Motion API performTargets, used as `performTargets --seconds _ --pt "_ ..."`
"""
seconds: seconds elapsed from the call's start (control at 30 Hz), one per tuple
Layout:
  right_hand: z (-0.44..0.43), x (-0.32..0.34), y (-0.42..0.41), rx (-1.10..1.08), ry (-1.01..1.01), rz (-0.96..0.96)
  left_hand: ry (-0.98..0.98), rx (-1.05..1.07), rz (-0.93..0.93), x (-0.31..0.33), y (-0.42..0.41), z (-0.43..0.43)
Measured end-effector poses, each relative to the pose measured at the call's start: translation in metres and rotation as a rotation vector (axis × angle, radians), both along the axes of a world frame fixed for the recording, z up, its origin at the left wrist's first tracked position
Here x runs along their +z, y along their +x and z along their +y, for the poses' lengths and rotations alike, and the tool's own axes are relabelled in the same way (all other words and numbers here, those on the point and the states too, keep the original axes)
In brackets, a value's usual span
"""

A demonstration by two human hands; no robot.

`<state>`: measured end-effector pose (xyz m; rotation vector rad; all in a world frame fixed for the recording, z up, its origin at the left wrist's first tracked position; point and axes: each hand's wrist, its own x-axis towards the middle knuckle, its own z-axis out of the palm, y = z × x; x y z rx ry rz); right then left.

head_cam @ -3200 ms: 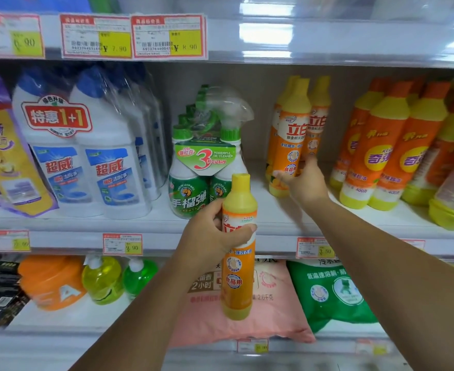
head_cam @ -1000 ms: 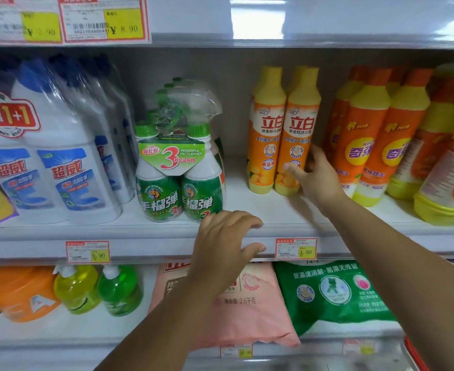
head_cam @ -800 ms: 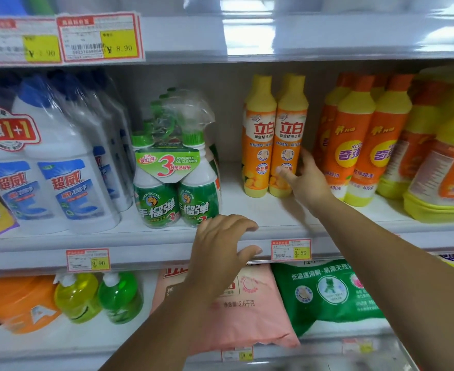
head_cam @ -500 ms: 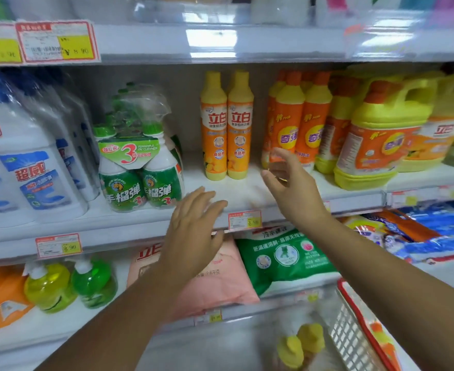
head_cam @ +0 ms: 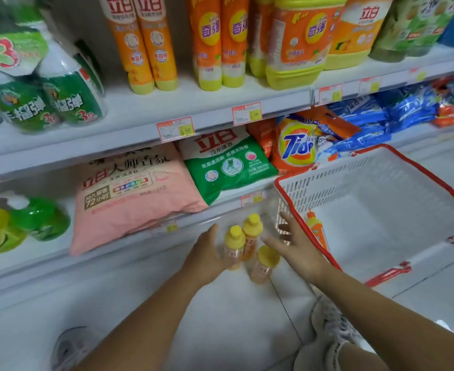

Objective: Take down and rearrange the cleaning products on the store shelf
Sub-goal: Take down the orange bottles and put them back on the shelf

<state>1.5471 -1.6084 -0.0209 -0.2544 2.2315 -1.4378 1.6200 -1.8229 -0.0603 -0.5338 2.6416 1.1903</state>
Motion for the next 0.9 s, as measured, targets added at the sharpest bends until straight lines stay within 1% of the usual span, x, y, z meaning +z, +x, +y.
performTargets --seconds 0.07,0.2,0.27,0.33,0.4,0.47,0.57,0.67,0.77,0.9 --pt "0.009 -0.027 0.003 0.069 0.003 -0.089 0.016 -0.011 -0.029 -0.014 0.001 0.008" --pt "0.012 -0.069 0.006 0.150 0.077 -0.094 0.084 0.001 0.035 -0.021 -0.016 0.017" --pt "0.006 -0.077 0.009 0.135 0.082 -0.107 0.107 0.016 0.044 -0.024 -0.027 0.019" --pt "0.002 -0.084 0.011 0.060 0.082 -0.090 0.097 0.020 0.040 -0.030 -0.037 0.020" --pt "0.002 -0.090 0.010 -0.018 0.177 0.016 0.054 0.028 0.051 -0.028 -0.044 0.024" --pt "0.003 -0.088 0.011 -0.046 0.219 0.028 0.031 0.051 0.061 -0.024 -0.046 0.025" --pt "0.009 -0.078 0.010 -0.034 0.226 0.043 0.047 0.066 0.060 -0.020 -0.035 0.021" --pt "0.011 -0.058 0.006 -0.032 0.199 0.049 0.015 0.092 0.088 -0.008 -0.020 0.007" --pt "0.004 -0.027 0.005 -0.036 0.096 0.067 0.003 0.077 0.119 0.020 -0.008 -0.009" --pt "-0.016 0.039 0.006 -0.021 -0.045 0.157 0.021 0.031 0.221 0.077 0.003 -0.033"
